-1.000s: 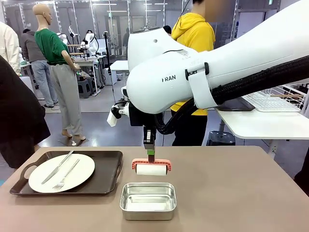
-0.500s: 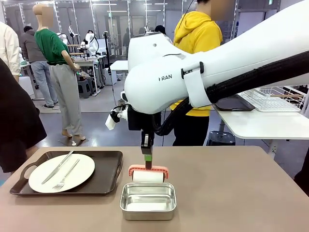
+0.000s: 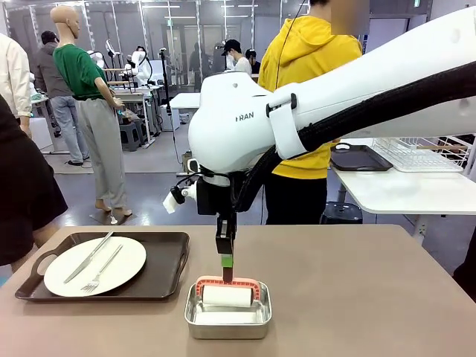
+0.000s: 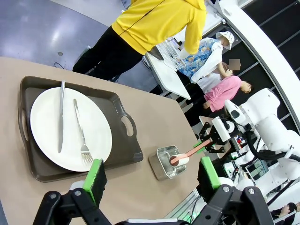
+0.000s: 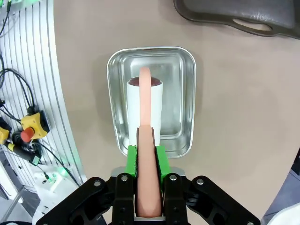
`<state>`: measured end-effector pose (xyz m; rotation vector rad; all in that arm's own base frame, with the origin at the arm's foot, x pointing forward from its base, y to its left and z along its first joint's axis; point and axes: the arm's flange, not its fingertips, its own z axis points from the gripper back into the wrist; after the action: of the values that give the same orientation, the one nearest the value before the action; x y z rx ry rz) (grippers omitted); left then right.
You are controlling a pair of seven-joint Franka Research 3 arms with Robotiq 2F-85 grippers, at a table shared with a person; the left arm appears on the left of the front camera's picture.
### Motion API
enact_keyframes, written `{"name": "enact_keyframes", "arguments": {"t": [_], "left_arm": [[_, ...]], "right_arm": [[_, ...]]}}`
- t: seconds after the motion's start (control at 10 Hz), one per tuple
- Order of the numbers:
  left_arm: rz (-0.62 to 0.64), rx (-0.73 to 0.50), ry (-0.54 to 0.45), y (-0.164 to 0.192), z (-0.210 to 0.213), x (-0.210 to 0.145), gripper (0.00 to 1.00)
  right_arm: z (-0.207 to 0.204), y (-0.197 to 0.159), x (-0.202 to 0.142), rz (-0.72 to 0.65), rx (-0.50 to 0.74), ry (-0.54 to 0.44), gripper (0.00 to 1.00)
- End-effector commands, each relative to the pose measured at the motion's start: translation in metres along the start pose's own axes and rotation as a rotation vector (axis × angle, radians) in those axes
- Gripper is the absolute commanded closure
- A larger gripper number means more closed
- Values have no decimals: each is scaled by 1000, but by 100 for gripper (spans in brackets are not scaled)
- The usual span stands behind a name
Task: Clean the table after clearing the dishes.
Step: Place the Lint Roller back on top of the Airtight Container.
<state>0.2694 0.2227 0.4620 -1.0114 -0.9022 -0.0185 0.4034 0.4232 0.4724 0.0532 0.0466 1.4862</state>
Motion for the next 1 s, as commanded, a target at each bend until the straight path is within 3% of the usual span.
{"name": "enact_keyframes", "arguments": {"t": [0.0, 0.5, 0.8, 0.9], "left_arm": [[-6, -8, -5, -1, 2, 3, 0], [-6, -8, -5, -1, 2, 3, 0], [-6, -8, -5, -1, 2, 3, 0], [-6, -8, -5, -1, 2, 3, 0]], "right_arm": [[-3, -18, 0, 77, 23, 2, 80], [-53, -53, -1, 111, 86, 15, 80], [-60, -61, -4, 134, 69, 22, 80], [-60, -61, -5, 148, 65, 11, 59]]}}
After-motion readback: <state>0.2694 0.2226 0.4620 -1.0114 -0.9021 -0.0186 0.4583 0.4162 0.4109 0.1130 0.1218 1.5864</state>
